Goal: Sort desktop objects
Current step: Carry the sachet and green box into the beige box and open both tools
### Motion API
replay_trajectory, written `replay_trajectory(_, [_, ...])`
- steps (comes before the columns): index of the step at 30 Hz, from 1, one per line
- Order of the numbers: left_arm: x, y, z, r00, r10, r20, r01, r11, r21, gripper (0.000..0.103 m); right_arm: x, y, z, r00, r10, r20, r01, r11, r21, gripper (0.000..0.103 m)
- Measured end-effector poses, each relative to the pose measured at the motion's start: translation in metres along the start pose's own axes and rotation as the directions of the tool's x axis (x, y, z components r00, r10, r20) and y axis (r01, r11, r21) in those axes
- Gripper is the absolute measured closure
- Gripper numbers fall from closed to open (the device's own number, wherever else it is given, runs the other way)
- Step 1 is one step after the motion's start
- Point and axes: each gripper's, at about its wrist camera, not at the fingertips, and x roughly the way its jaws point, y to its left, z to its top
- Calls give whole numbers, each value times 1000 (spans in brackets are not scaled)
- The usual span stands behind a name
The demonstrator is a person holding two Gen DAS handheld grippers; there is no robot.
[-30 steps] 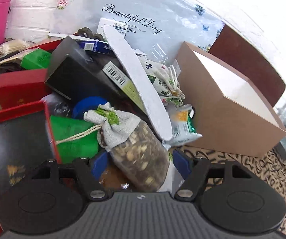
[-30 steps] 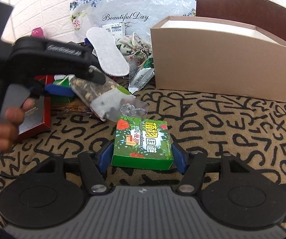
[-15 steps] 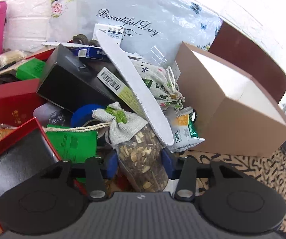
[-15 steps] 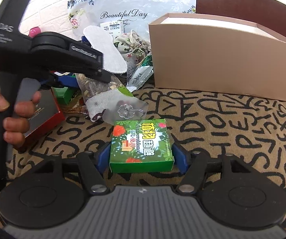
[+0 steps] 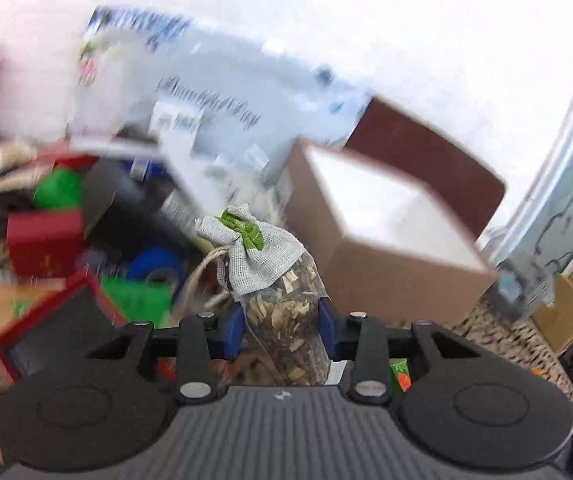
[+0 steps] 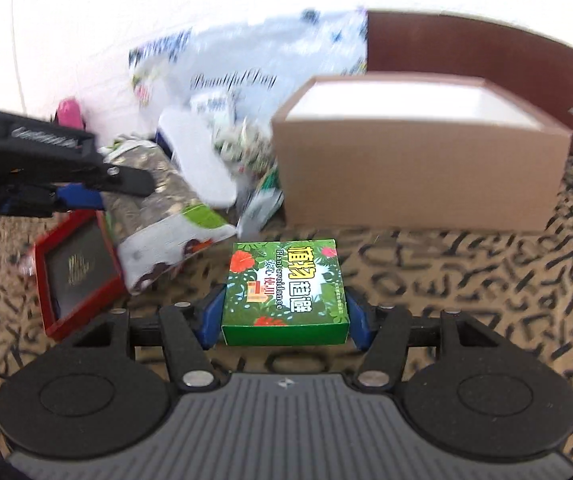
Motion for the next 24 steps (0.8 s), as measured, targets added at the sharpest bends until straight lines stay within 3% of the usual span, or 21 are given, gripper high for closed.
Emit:
replay_trajectory(7, [4, -49, 49, 989, -129, 66, 124, 989, 80, 63, -18, -26, 44, 990, -49, 132, 52, 998, -18, 44])
replay_trajectory(14, [56, -107, 89, 981, -188, 56, 179, 975, 131, 63, -14, -67, 101, 960, -141, 240, 157, 987, -46, 44])
replay_trajectory(18, [102, -122, 98, 988, -155, 28, 149, 979, 136, 63, 8, -97, 127, 951, -198, 237, 211, 977, -30, 44])
replay_trajectory(24, [164, -134, 98, 985, -157, -71, 163, 983, 88, 63, 57, -138, 141, 954, -255, 155, 256, 966, 13, 44])
